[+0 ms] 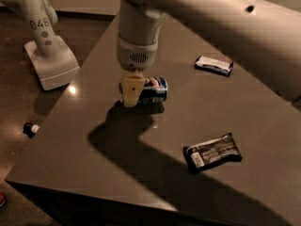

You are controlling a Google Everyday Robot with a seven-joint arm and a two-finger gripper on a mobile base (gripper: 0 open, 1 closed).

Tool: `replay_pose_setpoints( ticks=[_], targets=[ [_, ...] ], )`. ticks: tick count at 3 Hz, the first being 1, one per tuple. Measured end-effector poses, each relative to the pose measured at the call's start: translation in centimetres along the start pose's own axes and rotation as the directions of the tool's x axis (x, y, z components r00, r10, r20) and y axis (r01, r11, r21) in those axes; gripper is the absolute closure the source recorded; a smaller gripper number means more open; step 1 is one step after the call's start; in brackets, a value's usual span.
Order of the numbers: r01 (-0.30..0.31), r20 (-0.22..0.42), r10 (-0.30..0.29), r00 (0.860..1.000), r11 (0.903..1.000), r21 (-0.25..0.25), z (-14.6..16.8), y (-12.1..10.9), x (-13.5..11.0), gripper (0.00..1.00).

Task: Place pepsi can upright

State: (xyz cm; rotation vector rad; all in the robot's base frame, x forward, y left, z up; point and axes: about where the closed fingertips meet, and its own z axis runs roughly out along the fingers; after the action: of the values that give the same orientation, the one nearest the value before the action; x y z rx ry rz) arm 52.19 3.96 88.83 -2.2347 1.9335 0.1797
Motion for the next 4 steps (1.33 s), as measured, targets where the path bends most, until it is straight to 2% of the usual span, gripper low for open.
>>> replay_pose_setpoints(
  ticks=[1,2,3,4],
  targets=[
    [-0.054,0.156,0.051,0.986,0.9984,0.018,-4.1,-1.5,0.9,1.00],
    [-0.170,0.386,0.152,0.910,0.9854,0.013,-7.6,-3.0,2.6,1.00],
    [-0.281,0.588,0.255,0.768,0.9583,-0.049,-8.8,-3.9,4.4,1.00],
    [-0.357,0.695,0.304,0.652,0.9312,-0.073,-9.0,-4.7,6.0,1.00]
  ],
)
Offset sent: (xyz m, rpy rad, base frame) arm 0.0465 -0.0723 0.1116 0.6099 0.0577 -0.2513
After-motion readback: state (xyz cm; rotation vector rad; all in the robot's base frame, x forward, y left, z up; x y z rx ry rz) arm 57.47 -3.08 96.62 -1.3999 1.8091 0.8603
